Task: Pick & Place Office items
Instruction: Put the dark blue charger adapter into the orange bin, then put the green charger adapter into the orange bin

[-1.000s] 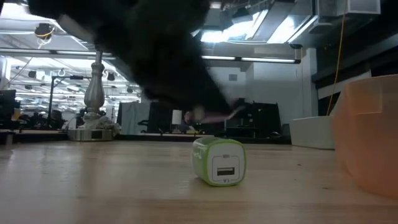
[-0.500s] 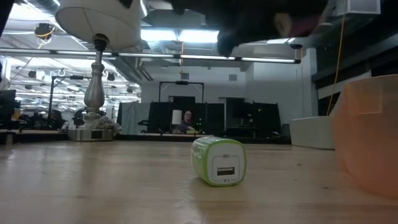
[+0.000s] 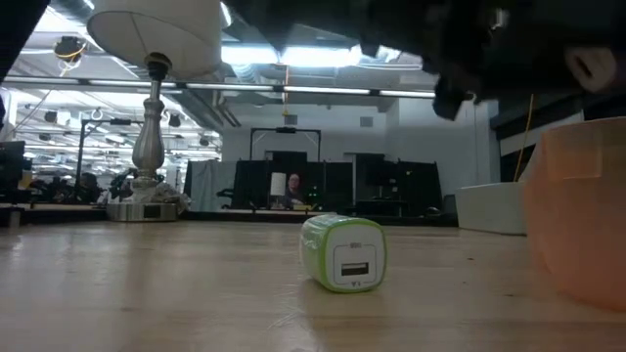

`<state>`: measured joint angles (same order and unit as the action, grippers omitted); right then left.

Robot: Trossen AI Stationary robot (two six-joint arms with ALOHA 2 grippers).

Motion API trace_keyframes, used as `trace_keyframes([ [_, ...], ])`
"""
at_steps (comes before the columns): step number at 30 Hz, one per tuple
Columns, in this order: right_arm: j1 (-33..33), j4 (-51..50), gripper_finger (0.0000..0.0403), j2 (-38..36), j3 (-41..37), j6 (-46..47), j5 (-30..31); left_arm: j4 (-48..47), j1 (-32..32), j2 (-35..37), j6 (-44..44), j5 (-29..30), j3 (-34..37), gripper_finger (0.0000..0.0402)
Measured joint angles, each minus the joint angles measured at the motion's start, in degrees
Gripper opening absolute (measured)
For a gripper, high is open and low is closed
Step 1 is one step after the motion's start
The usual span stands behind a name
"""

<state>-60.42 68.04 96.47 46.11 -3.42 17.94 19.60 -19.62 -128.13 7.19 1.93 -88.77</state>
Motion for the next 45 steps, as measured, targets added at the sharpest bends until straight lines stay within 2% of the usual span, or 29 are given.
trace_keyframes([
  [3,0.0,0.0,0.029,0.0,0.0,0.2,0.0,0.0,0.1,-2.8,-0.1,-0.5,-3.3,0.0134],
  [6,0.0,-0.1,0.029,0.0,0.0,0.2,0.0,-0.2,0.4,-4.3,-0.3,-1.4,-5.3,0.0159],
  [13,0.0,-0.1,0.029,0.0,0.0,0.4,-1.1,-0.1,1.0,-4.2,-0.5,-3.6,-5.6,0.0227],
  [18,0.0,-0.1,0.029,0.0,0.0,0.8,-1.1,-1.2,1.0,-4.0,-3.1,-3.3,-5.6,0.0256],
  [26,0.0,-0.2,0.029,0.0,0.0,1.9,-1.1,-19.6,-2.8,-0.4,-19.8,-2.7,-5.6,0.025],
  [30,0.0,-0.3,0.029,0.0,0.0,1.9,-1.1,-28.6,-5.7,1.5,-26.2,1.7,-5.6,0.0249],
  [37,0.0,-0.4,0.029,0.0,0.0,2.1,-1.1,-36.0,-9.1,4.0,-34.6,4.1,-5.6,0.0246],
  [42,0.0,-0.4,0.0291,0.0,0.0,3.0,-1.1,-45.7,-9.7,3.8,-38.9,4.2,-5.6,0.0246],
  [45,0.0,-0.4,0.0291,0.0,0.0,2.9,-1.1,-51.9,-9.3,3.5,-41.1,6.4,-5.5,0.0246],
])
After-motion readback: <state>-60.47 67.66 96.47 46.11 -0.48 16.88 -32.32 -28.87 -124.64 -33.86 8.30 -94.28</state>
